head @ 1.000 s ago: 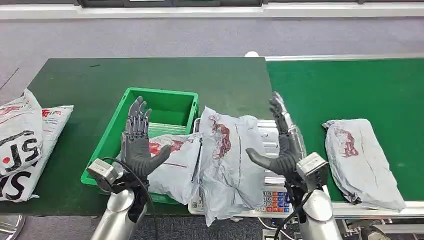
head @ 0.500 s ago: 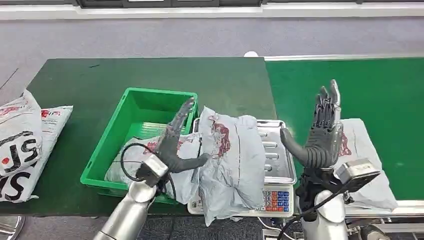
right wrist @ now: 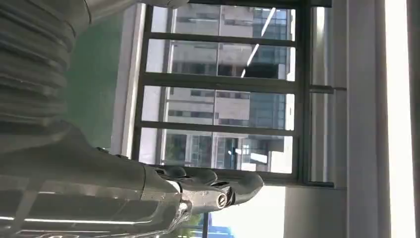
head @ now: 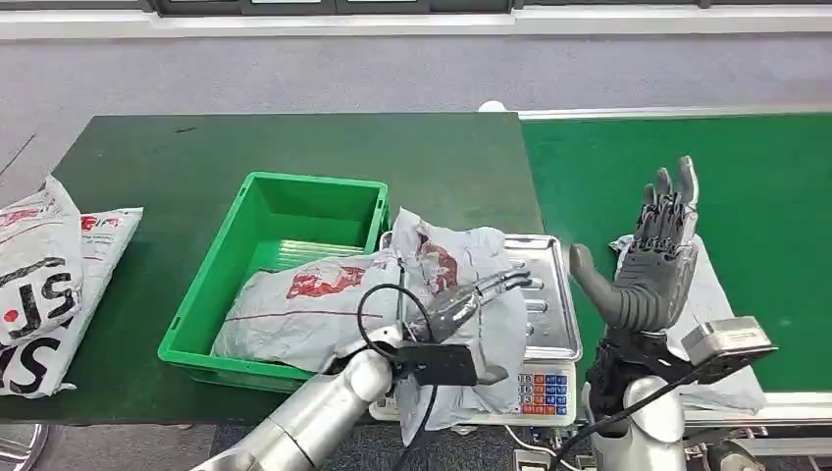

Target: Moved the parcel from conveyor to table for the left to box.

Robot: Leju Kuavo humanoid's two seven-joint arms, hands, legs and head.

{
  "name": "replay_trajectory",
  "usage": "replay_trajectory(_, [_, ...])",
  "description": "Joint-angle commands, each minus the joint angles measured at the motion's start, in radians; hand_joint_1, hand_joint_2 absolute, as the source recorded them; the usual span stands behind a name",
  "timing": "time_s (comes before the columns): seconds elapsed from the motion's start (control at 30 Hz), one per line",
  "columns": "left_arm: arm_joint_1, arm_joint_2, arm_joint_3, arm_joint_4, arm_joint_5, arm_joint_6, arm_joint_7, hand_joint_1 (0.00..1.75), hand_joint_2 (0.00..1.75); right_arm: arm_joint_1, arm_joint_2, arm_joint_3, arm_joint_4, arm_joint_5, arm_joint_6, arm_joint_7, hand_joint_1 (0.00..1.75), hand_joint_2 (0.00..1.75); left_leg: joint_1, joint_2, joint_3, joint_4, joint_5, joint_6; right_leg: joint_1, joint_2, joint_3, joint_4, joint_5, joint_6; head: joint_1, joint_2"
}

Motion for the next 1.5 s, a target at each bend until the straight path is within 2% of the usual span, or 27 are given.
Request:
replay_trajectory(0.03, [-0.119,-0.016,-0.357,0.316,0.083,-0.034,0.187,0.00,1.75,0.027,0.048,-0.074,-0.013,0.041,0.008,0.014,0.00,1.75,0.001,-0.003,0.002,-0.003,0.002,0.000,0.001,-0.004,0.003,-0.004,0.001,-0.002,0.000,0.000])
replay_trajectory(0.37, [-0.119,-0.016,-0.359,0.322,0.083,-0.030,0.187,0.00,1.75,0.027,0.050,-0.073,-0.013,0.043,0.008,0.014,0.00,1.75,0.001,0.001,0.004,-0.004,0.002,0.000,0.001,0.000,0.006,-0.004,0.002,-0.001,0.000,0.000])
replay_trajectory(0.5, [-0.121,-0.016,-0.399,0.359,0.091,-0.059,0.234,0.00,1.75,0.031,0.056,-0.071,-0.007,0.053,0.020,0.019,0.00,1.75,0.001,0.001,0.005,-0.004,0.002,0.000,0.001,0.000,0.007,-0.004,0.002,-0.001,0.000,0.000])
replay_trajectory(0.6, [-0.115,-0.016,-0.397,0.381,0.090,-0.034,0.213,0.00,1.75,0.038,0.059,-0.069,-0.004,0.055,0.019,0.019,0.00,1.75,0.001,0.001,0.008,-0.003,0.001,0.000,0.001,0.000,0.010,-0.003,0.001,-0.001,0.000,0.000])
replay_trajectory(0.63, [-0.112,-0.016,-0.385,0.382,0.085,0.009,0.196,1.75,1.75,0.044,0.056,-0.068,-0.010,0.057,0.017,0.018,0.00,1.75,0.001,0.002,0.009,-0.005,0.002,0.000,0.001,0.001,0.010,-0.004,0.002,-0.001,0.000,0.000])
replay_trajectory(0.73, [-0.099,-0.012,-0.310,0.348,0.075,0.104,0.140,1.75,1.75,0.055,0.053,-0.076,-0.031,0.057,0.014,0.021,0.00,1.75,0.001,0.001,0.010,-0.005,0.002,0.000,0.002,0.000,0.011,-0.006,0.003,-0.001,0.000,0.000])
replay_trajectory(0.93, [-0.053,0.024,-0.156,0.200,0.035,0.163,0.107,1.75,1.75,0.051,0.056,-0.082,-0.039,0.056,0.019,0.034,0.00,1.75,0.001,0.004,0.007,-0.006,0.004,0.001,0.002,0.002,0.008,-0.006,0.005,-0.002,0.000,0.000])
replay_trajectory(1.4, [-0.018,0.026,-0.037,0.182,-0.023,0.133,0.092,1.75,1.75,0.041,0.048,-0.081,-0.022,0.052,0.043,0.035,0.00,1.75,0.001,0.002,0.009,-0.002,0.001,0.001,0.001,0.002,0.009,-0.002,0.001,-0.001,0.000,0.000])
replay_trajectory(1.5, [-0.007,0.035,0.022,0.136,0.002,0.196,0.030,1.75,1.75,0.050,0.047,-0.085,-0.030,0.048,0.042,0.036,0.00,1.75,0.001,0.003,0.008,-0.003,0.002,0.001,0.001,0.002,0.008,-0.003,0.002,-0.001,0.000,0.000])
